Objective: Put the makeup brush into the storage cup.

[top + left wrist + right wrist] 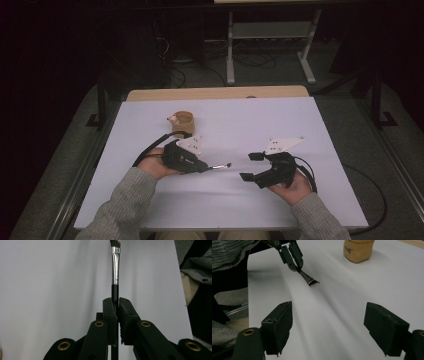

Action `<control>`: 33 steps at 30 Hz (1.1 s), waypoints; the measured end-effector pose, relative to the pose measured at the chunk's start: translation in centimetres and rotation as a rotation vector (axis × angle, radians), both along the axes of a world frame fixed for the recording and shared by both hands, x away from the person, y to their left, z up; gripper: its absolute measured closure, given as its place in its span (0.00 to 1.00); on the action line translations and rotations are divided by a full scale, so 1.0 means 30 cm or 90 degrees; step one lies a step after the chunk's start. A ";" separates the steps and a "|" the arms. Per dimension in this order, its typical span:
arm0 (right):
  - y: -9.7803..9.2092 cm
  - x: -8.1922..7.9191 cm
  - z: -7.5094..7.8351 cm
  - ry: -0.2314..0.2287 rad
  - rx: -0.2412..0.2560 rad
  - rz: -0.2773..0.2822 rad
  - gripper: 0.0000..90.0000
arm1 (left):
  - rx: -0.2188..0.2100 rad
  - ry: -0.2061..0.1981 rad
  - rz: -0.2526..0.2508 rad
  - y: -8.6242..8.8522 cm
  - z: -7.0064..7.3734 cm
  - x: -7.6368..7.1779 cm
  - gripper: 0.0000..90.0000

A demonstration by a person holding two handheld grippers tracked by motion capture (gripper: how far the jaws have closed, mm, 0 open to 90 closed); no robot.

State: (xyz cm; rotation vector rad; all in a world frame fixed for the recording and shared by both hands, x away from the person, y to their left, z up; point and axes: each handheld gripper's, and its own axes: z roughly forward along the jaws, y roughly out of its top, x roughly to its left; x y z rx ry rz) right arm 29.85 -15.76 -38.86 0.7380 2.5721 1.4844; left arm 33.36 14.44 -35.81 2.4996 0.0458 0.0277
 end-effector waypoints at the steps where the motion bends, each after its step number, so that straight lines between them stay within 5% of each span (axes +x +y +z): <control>1: 0.004 0.002 0.005 0.000 0.000 0.002 0.25 | -0.005 0.000 0.002 0.006 0.000 -0.003 0.94; 17: 0.054 0.036 0.106 -0.007 -0.004 0.055 0.29 | -0.043 -0.017 0.016 0.049 0.035 -0.033 0.94; 33: 0.144 0.053 0.057 0.038 -0.006 0.132 0.46 | -0.057 -0.014 -0.007 0.014 0.022 -0.061 0.94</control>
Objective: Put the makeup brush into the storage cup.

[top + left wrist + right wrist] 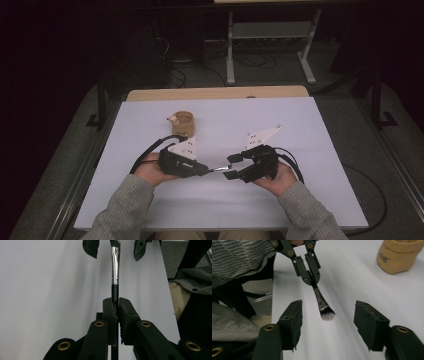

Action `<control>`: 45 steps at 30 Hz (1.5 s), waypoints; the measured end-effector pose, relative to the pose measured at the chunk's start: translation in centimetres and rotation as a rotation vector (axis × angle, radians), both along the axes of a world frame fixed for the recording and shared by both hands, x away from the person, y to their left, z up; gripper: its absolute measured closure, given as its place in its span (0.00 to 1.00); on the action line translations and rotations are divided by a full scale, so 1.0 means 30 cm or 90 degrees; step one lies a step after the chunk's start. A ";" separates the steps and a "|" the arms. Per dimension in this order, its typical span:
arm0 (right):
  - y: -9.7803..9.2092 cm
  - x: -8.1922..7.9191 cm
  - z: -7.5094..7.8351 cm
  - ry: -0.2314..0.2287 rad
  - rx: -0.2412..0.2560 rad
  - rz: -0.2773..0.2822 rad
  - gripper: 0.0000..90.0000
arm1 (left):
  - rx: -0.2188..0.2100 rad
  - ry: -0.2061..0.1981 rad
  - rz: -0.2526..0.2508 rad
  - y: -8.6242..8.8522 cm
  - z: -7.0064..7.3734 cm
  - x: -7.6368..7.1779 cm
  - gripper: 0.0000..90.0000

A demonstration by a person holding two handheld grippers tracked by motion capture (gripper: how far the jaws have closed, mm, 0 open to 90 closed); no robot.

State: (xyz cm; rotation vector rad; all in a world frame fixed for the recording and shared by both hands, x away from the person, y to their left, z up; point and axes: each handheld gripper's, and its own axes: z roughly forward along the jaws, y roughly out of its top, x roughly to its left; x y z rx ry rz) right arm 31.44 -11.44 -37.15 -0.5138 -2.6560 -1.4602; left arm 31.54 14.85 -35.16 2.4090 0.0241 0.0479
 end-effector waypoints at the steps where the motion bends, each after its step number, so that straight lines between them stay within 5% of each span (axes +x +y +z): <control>1: 0.006 0.001 -0.003 0.004 -0.001 0.004 0.48 | 0.001 -0.002 -0.003 -0.002 -0.001 -0.001 0.94; 11: 0.043 0.004 -0.018 0.021 -0.015 0.052 0.68 | 0.000 -0.001 -0.011 -0.011 -0.008 -0.007 0.94; 25: 0.041 0.013 -0.021 0.039 0.000 0.069 0.90 | 0.001 0.002 -0.022 -0.019 -0.013 -0.010 0.94; 34: 0.037 0.013 -0.018 0.046 0.010 0.078 0.92 | 0.001 0.008 -0.031 -0.023 -0.014 -0.013 0.93; 45: 0.044 0.001 0.000 0.027 -0.014 0.087 0.92 | 0.027 0.022 -0.032 -0.051 -0.028 -0.011 0.83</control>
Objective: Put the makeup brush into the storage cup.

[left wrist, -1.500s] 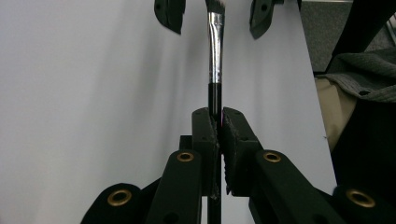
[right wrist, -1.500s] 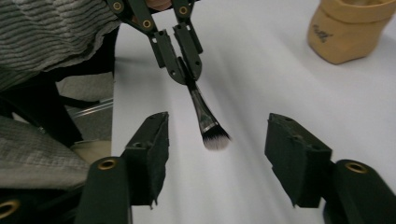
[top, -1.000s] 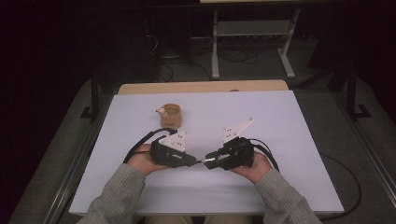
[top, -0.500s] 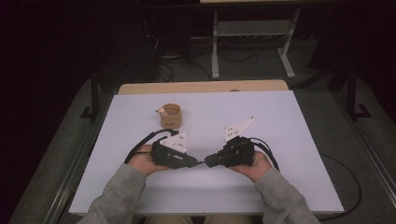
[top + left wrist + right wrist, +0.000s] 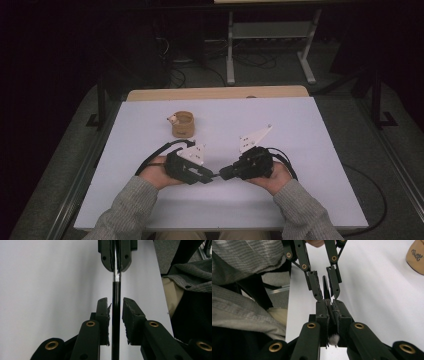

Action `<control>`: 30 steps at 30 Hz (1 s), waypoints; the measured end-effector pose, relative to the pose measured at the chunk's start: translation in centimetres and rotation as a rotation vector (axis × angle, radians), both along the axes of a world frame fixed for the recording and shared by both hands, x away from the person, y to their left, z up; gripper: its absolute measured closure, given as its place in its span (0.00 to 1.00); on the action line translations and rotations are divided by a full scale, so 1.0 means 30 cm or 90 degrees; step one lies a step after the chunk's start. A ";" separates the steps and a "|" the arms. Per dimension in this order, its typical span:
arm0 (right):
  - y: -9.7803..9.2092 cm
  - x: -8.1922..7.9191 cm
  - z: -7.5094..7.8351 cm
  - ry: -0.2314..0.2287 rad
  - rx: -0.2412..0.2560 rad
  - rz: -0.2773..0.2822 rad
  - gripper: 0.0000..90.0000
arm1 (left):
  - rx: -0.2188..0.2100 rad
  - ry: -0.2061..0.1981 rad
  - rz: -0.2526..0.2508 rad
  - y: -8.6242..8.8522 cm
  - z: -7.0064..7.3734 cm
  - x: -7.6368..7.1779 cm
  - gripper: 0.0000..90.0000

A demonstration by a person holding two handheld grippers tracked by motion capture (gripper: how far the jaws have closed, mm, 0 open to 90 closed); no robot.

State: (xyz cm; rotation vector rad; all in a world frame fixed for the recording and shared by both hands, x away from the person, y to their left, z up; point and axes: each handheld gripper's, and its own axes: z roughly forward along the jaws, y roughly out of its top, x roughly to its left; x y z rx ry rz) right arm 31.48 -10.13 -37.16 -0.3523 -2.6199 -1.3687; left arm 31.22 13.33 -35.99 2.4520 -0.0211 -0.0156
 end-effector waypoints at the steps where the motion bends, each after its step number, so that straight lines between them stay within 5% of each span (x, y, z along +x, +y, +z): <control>1: 0.002 -0.002 0.001 0.000 -0.004 0.001 0.92 | 0.001 0.001 -0.001 -0.002 0.001 0.000 0.83; 30: 0.043 -0.010 0.010 -0.024 -0.037 0.017 0.92 | 0.032 0.020 -0.007 -0.027 0.007 0.005 0.87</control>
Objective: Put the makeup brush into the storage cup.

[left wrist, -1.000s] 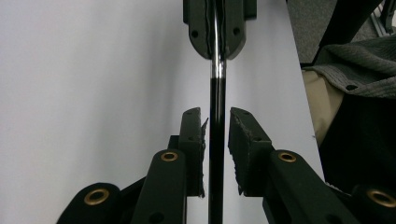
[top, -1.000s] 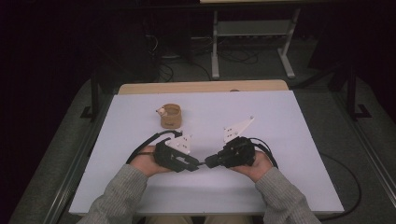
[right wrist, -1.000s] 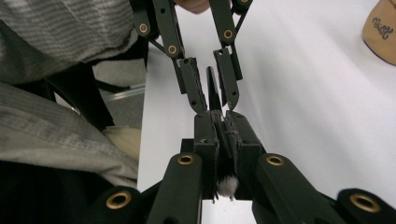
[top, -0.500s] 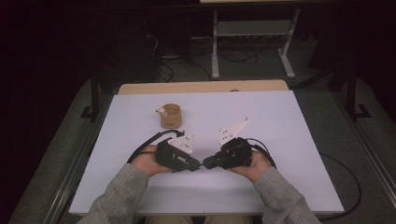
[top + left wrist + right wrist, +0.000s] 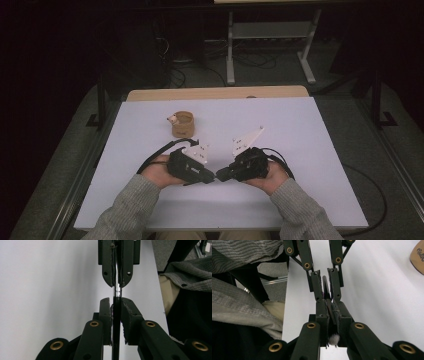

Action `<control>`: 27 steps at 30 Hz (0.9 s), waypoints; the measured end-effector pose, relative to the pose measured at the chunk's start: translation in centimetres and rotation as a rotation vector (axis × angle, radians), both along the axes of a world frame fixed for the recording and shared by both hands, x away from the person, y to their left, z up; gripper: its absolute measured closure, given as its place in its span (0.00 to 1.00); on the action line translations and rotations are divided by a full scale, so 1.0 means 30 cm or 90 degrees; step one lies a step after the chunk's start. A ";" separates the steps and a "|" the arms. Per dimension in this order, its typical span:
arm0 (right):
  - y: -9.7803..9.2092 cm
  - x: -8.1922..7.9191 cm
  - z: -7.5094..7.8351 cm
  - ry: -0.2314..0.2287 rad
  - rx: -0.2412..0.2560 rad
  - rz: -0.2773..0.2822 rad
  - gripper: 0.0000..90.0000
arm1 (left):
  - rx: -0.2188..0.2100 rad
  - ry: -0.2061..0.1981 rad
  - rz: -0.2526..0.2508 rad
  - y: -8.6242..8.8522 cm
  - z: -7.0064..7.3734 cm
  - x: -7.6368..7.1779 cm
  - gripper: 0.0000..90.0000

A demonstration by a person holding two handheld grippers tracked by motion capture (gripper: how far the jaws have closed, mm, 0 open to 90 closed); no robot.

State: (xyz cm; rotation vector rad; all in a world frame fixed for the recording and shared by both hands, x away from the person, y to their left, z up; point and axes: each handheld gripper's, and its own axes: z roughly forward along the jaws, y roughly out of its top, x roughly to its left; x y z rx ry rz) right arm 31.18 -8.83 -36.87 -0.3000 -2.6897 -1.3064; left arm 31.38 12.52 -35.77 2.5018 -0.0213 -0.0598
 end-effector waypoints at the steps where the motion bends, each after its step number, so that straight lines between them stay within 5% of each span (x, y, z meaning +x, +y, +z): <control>1: 0.001 0.000 0.000 -0.001 -0.001 0.001 0.92 | 0.003 0.000 0.000 -0.001 -0.001 0.000 0.88; 15: 0.006 -0.002 0.001 -0.004 0.000 0.002 0.91 | 0.010 0.010 -0.004 -0.006 0.001 0.004 0.93; 18: -0.005 0.005 0.005 0.003 0.018 -0.023 0.67 | 0.008 0.009 0.006 0.001 0.003 0.009 0.93; 27: -0.075 0.001 0.027 -0.012 0.059 -0.078 0.49 | -0.046 0.026 0.057 0.045 0.013 0.038 0.93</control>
